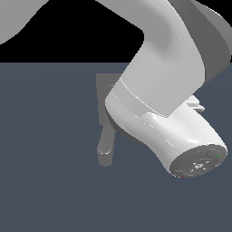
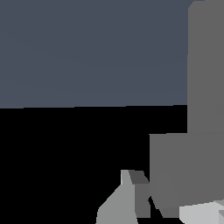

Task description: Turn on the faucet by rotating a designated handle.

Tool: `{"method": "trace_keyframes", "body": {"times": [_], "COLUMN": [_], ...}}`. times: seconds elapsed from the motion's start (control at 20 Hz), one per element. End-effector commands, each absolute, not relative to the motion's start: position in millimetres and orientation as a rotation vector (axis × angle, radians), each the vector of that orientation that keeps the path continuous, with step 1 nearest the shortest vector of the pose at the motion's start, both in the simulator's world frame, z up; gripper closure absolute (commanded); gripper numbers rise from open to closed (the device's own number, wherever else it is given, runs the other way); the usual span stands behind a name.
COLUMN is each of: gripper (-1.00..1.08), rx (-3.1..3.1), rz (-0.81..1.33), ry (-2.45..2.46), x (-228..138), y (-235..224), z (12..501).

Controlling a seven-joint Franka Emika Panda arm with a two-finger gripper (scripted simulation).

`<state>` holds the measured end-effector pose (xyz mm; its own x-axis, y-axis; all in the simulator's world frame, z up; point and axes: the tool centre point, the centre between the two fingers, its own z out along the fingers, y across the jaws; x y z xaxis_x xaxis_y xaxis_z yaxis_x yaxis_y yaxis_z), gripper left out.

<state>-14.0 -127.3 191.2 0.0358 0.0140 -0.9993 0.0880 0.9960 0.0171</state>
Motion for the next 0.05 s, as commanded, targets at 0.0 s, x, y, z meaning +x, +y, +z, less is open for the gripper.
{"method": "trace_keyframes", "body": {"times": [0.0], "gripper": [1.08], "rx": [0.064], "rz": [-0.038], "ry": [1.567], "x": [-11.8], "y": [-117.4], "z": [171.1]}}
